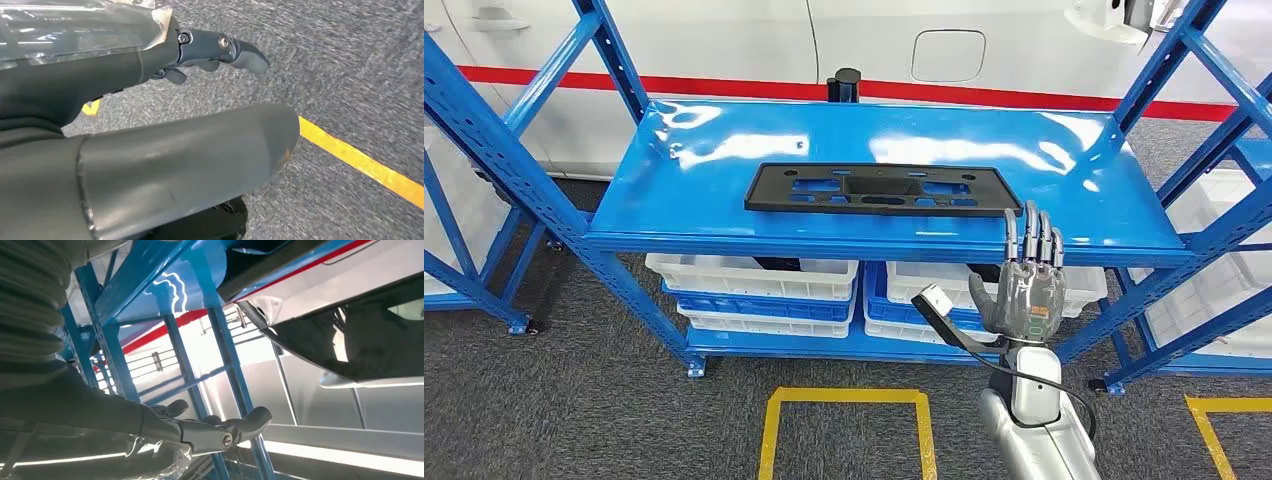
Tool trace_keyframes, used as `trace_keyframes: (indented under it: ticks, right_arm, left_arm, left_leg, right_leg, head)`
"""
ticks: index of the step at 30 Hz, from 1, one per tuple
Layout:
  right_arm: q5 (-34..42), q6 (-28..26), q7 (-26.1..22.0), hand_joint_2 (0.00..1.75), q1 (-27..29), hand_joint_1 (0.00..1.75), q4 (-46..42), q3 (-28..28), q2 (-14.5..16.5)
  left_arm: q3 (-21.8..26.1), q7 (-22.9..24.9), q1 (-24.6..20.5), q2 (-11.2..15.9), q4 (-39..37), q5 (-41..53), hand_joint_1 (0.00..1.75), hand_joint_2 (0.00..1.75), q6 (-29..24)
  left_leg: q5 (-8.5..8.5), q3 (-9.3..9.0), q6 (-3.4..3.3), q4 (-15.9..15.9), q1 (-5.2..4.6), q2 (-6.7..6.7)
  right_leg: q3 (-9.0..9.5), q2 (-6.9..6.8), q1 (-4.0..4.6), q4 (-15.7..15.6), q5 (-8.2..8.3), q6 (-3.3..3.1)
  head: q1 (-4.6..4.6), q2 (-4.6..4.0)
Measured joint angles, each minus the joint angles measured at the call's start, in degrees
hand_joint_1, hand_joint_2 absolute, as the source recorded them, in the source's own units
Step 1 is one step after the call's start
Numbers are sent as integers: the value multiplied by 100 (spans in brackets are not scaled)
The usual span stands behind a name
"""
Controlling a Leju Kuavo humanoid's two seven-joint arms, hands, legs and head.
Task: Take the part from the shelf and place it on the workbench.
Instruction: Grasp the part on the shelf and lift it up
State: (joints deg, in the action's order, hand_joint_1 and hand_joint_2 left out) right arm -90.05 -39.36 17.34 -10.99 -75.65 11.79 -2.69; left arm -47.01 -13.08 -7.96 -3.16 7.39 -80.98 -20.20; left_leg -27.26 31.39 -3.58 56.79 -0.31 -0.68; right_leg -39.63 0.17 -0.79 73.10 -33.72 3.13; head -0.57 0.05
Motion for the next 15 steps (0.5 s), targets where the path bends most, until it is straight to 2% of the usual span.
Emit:
trace_keyframes:
  ticks: [2,3,4,5,6,7,9,10,11,13,14,15]
  right_arm:
    - [0,0,-26,175,0,0,4,-2,11]
    - [0,0,-49,175,0,0,9,-3,22]
    - [0,1,-62,175,0,0,17,-4,33]
    - [0,0,-70,175,-3,0,25,-3,44]
    - [0,0,-75,175,-4,0,31,-3,56]
    - [0,0,-75,175,-8,0,35,-4,67]
    - [-2,0,-63,175,-18,0,34,-10,89]
    - [-4,0,-53,175,-26,0,34,-13,101]
    - [-8,0,-45,175,-34,0,33,-15,114]
    - [-12,0,-47,175,-37,0,34,-15,144]
    - [-13,0,-62,175,-34,0,39,-15,157]
    - [-13,0,-80,175,-29,0,46,-15,169]
  left_arm:
    - [-7,1,-2,2,0,-2,0,0,-1]
    - [-14,1,-3,3,0,-6,0,0,-4]
    - [-22,0,-9,5,-1,-10,0,0,-10]
    - [-32,-1,-18,6,-2,-14,0,0,-17]
    - [-40,-3,-24,7,-3,-18,0,0,-27]
    - [-47,-5,-30,8,-4,-20,0,0,-37]
    - [-54,-16,-41,13,-4,-24,0,0,-58]
    - [-56,-30,-53,15,-3,-24,0,0,-69]
    - [-59,-47,-66,19,-3,-26,0,0,-79]
    - [-65,-82,-81,19,-2,-45,0,0,-87]
    - [-68,-93,-79,19,-2,-63,0,0,-87]
    - [-72,-102,-72,19,-3,-81,0,0,-86]
  left_leg:
    - [-55,-76,17,1,4,-6]
    - [-112,-137,40,0,8,-10]
    - [-163,-194,67,3,6,-14]
    - [-209,-221,101,4,1,-16]
    - [-241,-239,136,6,-4,-16]
    - [-258,-258,164,7,-10,-16]
    - [-283,-266,210,77,-11,-10]
    - [-310,-188,234,245,-6,-1]
    - [-371,-26,267,534,5,8]
    - [-602,494,332,1307,35,24]
    - [-691,752,354,1606,47,26]
    - [-686,931,361,1738,52,27]
  right_leg:
    - [123,-2,-9,-428,285,69]
    - [234,-7,-18,-830,549,121]
    - [325,-14,-15,-1173,710,120]
    - [401,-22,-1,-1405,819,75]
    - [426,-29,15,-1491,834,-2]
    - [439,-31,31,-1500,798,-89]
    - [534,-20,-5,-1520,801,-181]
    - [606,-18,-28,-1540,779,-220]
    - [677,-17,-49,-1558,749,-260]
    - [774,-21,-43,-1575,675,-331]
    - [809,-15,-38,-1574,638,-343]
    - [851,-6,-32,-1574,597,-342]
  head:
    - [-1,-1]
    - [-3,-1]
    - [3,-1]
    - [7,-1]
    - [13,0]
    - [17,1]
    - [16,1]
    - [20,1]
    - [27,1]
    - [37,0]
    - [36,1]
    - [37,1]
